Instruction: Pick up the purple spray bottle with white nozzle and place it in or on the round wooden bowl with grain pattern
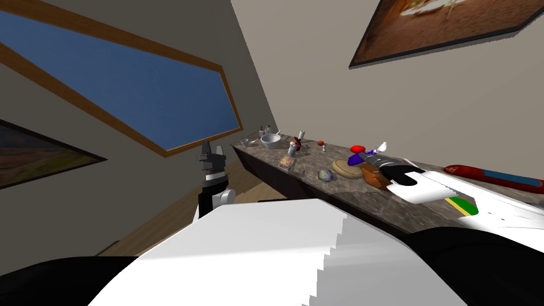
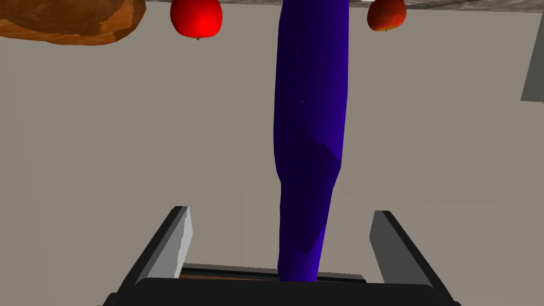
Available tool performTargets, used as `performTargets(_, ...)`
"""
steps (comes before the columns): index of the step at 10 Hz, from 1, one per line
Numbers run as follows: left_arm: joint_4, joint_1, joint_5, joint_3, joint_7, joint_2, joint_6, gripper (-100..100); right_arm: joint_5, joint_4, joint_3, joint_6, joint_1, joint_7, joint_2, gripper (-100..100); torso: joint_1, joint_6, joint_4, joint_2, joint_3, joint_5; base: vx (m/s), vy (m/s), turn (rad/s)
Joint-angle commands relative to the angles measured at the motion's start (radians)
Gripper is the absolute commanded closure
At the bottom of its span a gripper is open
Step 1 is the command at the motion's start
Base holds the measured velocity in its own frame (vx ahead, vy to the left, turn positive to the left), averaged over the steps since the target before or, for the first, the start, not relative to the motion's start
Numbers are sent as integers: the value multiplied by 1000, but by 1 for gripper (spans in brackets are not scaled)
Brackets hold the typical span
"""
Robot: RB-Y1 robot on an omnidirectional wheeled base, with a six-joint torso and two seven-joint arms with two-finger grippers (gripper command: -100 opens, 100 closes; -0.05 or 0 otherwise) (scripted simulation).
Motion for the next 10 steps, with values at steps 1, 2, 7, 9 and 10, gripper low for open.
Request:
performTargets(1, 0, 0, 0, 0, 0, 0, 0, 0, 0, 0, 0, 0, 0, 0, 0, 0, 0, 0, 0, 0, 0, 0, 0, 0, 0)
performTargets(2, 0, 0, 0, 0, 0, 0, 0, 0, -29, -38, -24, 30, 23, -9, -39, -100, 0, 0, 0, 0, 0, 0, 9, -16, -112)
performTargets(7, 0, 0, 0, 0, 0, 0, 0, 0, -100, -135, -86, 104, 81, -32, -136, -100, -1, 0, 0, 0, 0, 0, 11, -25, -81)
performTargets(9, 0, 0, 0, 0, 0, 0, 0, 0, -129, -173, -110, 134, 104, -41, -175, -100, -1, 0, 0, -1, 0, 0, 12, -20, -79)
performTargets(10, 0, 0, 0, 0, 0, 0, 0, 0, -143, -192, -122, 149, 115, -46, -195, -100, -1, 0, 0, -1, 0, 0, 9, -19, -76)
